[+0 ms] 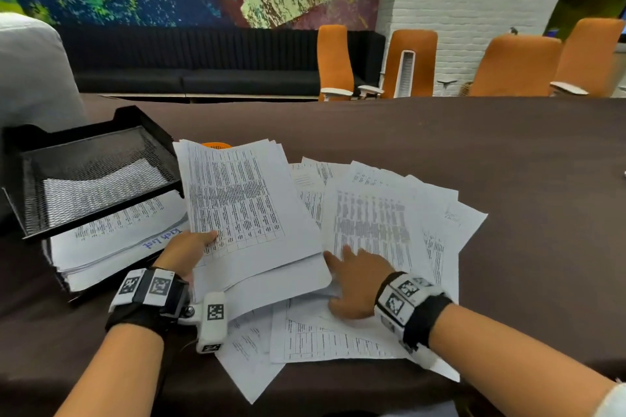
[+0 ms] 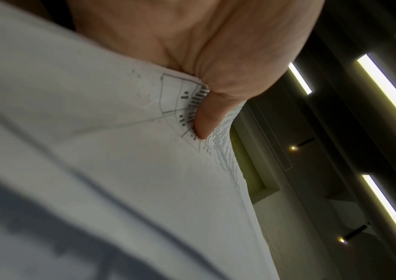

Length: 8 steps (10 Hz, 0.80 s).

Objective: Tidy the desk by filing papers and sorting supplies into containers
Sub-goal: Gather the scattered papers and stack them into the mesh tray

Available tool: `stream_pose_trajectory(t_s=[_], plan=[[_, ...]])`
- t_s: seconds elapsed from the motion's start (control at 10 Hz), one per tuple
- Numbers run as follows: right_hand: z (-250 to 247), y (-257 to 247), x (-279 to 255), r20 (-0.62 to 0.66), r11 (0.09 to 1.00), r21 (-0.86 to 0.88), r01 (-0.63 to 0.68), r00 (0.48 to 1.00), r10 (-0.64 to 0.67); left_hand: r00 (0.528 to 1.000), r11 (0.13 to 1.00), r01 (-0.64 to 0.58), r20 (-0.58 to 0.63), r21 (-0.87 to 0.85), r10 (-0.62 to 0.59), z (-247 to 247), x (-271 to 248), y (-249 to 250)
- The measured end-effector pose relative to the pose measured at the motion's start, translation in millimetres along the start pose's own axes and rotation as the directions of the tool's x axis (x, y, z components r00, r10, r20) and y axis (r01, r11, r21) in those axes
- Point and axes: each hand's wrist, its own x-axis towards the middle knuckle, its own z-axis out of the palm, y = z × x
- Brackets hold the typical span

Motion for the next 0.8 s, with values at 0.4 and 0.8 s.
stream_pose_trajectory(t_s=[0.4, 0.8], plan=[[-43, 65, 13, -0.246, 0.913, 0.174, -0.368, 0.882, 0.402, 0.987, 0.914, 0.059, 0.161, -0.401, 0.007, 11, -2, -12], [-25, -2, -15, -0.272, 1.000, -0.021, -0.002, 0.962, -0.003, 0.968, 0.739, 0.146, 0.250, -0.658, 0.032, 42, -23, 12]])
